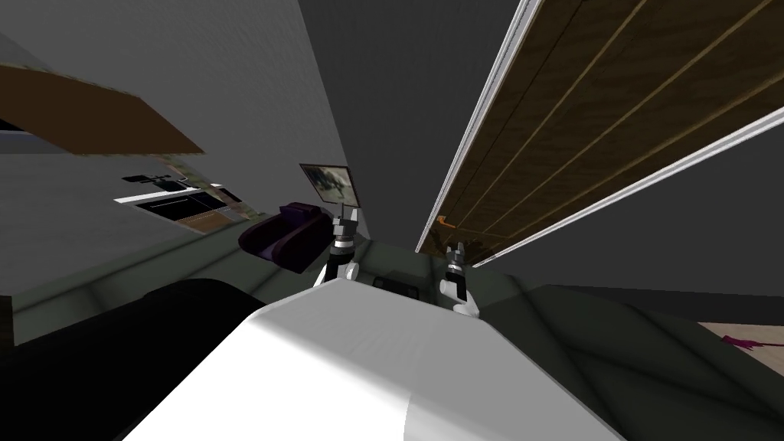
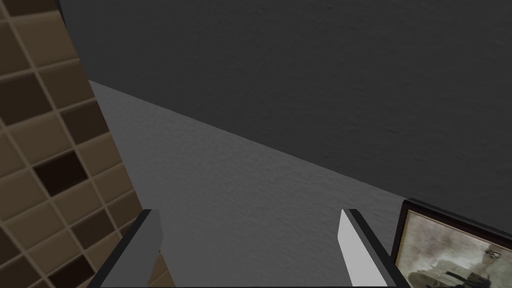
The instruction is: Pull the door open
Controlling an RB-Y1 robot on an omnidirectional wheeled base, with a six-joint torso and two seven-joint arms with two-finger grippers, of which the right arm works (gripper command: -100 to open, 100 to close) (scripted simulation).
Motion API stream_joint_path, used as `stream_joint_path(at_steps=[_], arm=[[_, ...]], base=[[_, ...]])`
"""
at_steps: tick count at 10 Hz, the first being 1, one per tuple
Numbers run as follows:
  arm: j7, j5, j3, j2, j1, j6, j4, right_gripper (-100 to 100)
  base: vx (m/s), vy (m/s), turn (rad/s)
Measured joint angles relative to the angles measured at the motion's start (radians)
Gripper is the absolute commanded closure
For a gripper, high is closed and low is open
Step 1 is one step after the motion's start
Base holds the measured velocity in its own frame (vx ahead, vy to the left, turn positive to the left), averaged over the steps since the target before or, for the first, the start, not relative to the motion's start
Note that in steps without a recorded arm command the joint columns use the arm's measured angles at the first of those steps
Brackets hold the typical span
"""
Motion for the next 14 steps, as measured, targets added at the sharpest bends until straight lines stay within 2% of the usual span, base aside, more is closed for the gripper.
stream_joint_path(at_steps=[3,6,7,9,10,14], arm=[[0.001,-0.008,-0.01,0.0,-0.031,-0.024,0.086,-100],[-0.001,-0.014,-0.017,-0.004,-0.054,-0.036,0.144,-100],[-0.004,-0.017,-0.02,-0.008,-0.069,-0.049,0.182,-100],[0.0,-0.021,-0.026,-0.003,-0.081,-0.053,0.214,-100],[0.0,-0.024,-0.03,-0.005,-0.098,-0.066,0.255,-100],[-0.002,-0.033,-0.04,-0.008,-0.125,-0.085,0.335,-100]], base=[[0.059,-0.088,0.126],[0.035,-0.054,0.079],[0.052,-0.071,0.12],[0.059,-0.098,0.131],[0.049,-0.077,0.106],[0.046,-0.071,0.104]])
